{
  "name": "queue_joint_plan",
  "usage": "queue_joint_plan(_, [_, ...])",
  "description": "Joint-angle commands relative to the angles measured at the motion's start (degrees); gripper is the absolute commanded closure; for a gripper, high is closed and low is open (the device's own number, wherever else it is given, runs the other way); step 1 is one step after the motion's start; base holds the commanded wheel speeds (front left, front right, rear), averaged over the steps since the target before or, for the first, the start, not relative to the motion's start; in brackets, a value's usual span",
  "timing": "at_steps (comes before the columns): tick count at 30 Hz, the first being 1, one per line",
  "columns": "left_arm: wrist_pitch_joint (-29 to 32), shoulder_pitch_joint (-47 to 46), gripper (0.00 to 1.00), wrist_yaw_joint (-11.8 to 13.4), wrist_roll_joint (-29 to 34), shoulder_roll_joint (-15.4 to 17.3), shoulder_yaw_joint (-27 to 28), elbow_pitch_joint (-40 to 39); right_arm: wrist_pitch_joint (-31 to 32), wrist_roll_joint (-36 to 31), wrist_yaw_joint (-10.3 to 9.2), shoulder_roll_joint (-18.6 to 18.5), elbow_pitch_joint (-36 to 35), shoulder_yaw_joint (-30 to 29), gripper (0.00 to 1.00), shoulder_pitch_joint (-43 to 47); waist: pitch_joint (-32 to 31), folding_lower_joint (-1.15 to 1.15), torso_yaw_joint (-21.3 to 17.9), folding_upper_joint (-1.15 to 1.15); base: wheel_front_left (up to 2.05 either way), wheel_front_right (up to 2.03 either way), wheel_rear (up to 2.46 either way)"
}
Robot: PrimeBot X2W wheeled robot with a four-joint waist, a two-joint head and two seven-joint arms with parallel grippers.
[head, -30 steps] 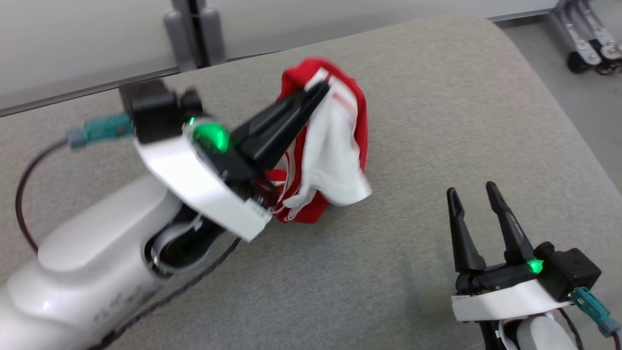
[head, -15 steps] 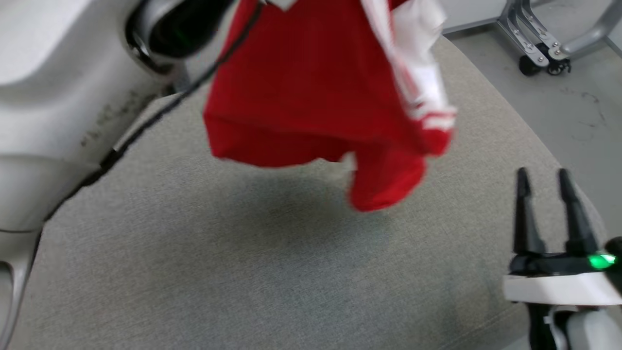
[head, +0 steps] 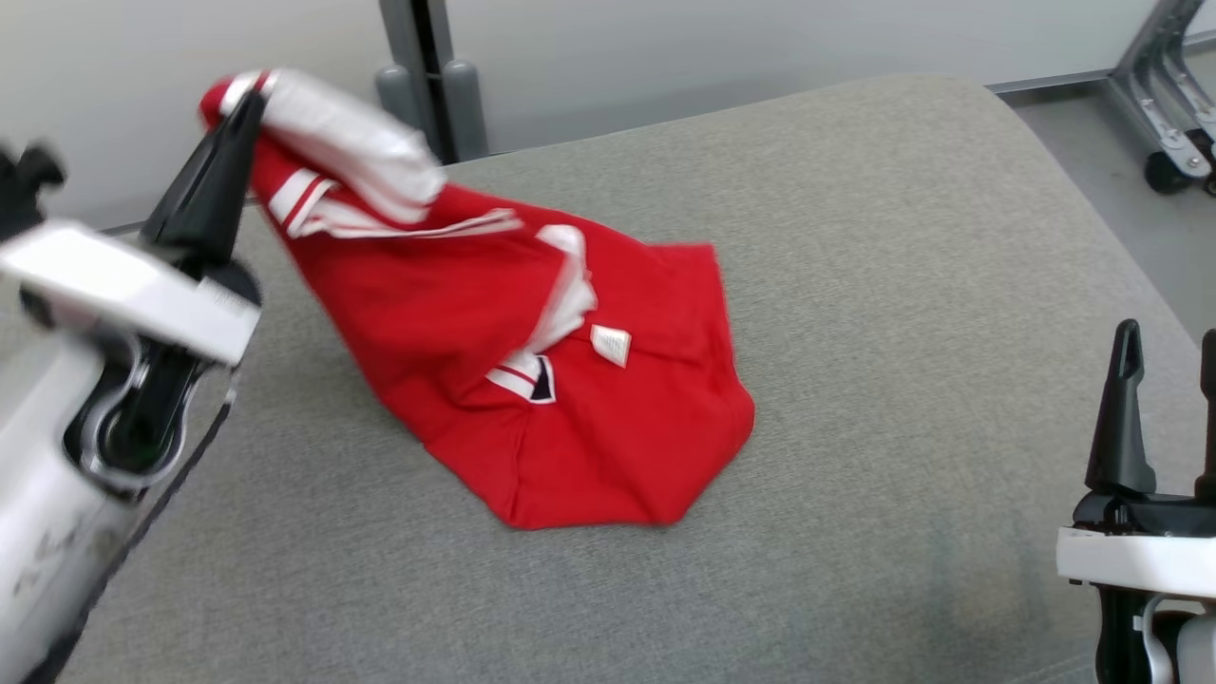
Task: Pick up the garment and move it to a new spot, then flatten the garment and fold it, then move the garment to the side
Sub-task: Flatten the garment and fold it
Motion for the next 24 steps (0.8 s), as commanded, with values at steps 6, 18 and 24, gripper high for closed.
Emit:
queue_joint_plan(6, [-0.26,23.53,1.00,1.24,2.50,-4.06,18.39,-4.61,-0.07,-1.59,0.00,-0.11,-0.38,1.18,0.00,0.95,1.20,0.00,3.95,0.00,0.00,0.00,0.00])
queue_joint_plan(18, [-0.27,31.19,0.25,0.45,29.26,-16.48,34.34,0.95,-0.06,-3.24,0.00,-0.12,1.20,4.17,0.00,0.85,-1.37,0.00,8.26,0.00,0.00,0.00,0.00])
queue_joint_plan(24, [-0.27,33.29,0.00,4.42,45.44,-20.47,40.78,0.19,-0.07,-3.89,0.00,-0.13,1.67,6.03,0.00,1.84,-2.33,0.00,6.76,0.00,0.00,0.00,0.00])
